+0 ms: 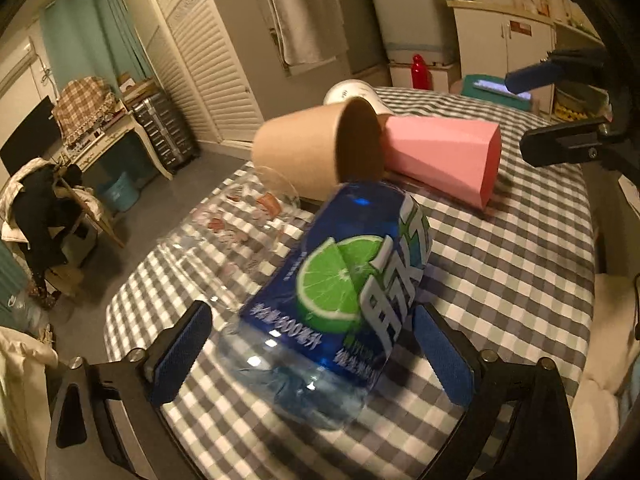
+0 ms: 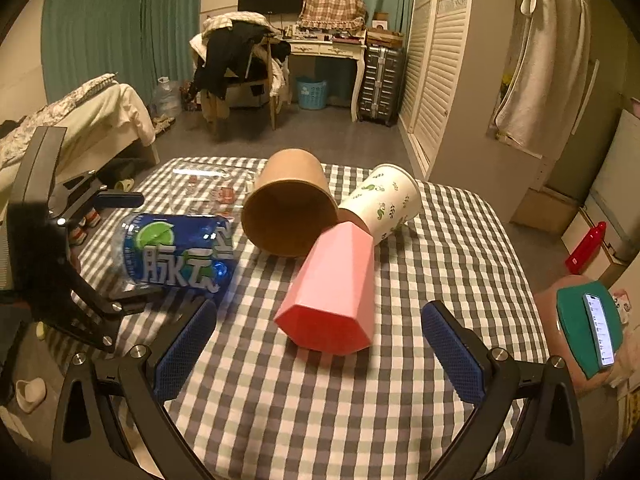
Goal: Flip cup upside down
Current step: 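Close the left tool around the lying blue-labelled bottle, then lift the bottle with the left tool toward the right tool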
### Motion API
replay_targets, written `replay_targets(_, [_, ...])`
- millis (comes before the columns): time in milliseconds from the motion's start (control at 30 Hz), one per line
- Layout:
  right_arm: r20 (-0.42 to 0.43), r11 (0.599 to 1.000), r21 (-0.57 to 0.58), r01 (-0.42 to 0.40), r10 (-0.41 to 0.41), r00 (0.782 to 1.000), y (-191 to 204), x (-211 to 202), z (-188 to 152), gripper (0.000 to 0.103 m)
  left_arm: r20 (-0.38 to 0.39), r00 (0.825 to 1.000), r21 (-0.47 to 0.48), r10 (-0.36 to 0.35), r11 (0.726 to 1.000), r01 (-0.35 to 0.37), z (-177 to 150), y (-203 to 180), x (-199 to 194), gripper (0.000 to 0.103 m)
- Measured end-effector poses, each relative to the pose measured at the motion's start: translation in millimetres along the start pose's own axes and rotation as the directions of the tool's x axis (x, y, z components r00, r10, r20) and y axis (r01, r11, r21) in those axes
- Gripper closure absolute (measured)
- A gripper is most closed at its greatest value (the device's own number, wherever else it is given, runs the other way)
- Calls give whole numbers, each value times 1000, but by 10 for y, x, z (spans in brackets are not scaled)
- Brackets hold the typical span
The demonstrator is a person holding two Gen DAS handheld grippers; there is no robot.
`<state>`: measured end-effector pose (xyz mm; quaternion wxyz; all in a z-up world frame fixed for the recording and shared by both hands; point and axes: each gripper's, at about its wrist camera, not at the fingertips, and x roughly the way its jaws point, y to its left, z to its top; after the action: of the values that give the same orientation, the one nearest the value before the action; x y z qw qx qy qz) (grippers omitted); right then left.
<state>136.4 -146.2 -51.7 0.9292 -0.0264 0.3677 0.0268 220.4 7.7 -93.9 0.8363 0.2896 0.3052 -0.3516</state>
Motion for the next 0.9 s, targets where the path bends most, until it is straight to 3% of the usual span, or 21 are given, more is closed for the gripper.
replay_targets(167, [-16,1000,11,5,-5,1000,-37,24,1,0,-8,999,-12,44,999,-44,-56,-87,-75,18])
replay_targets(267, [-20,1000,21,-1,1,1000,-71,23,-8,0,-10,999,-83,37,996,-37,-102,-135,-209,21])
replay_targets(433, [2,999,33,-19,19,1000,-126,-76,-46,0,-100,991,-238,88,965,-110,-196,-225,-362,23])
replay_targets(600, [32,998,41,-40,39,999,-230,-257,-157,0,-189,968,-384,164,895,-227,-230,-460,-505,25])
replay_targets(733, [51,996,59,-64,61,997,-364,-385,-289,0,-216,963,-536,162,804,-255,-181,-664,-615,25])
replay_targets(900, [75,991,96,-96,89,993,-593,-502,-431,0,-241,945,-617,222,716,-326,-58,-1120,-637,25])
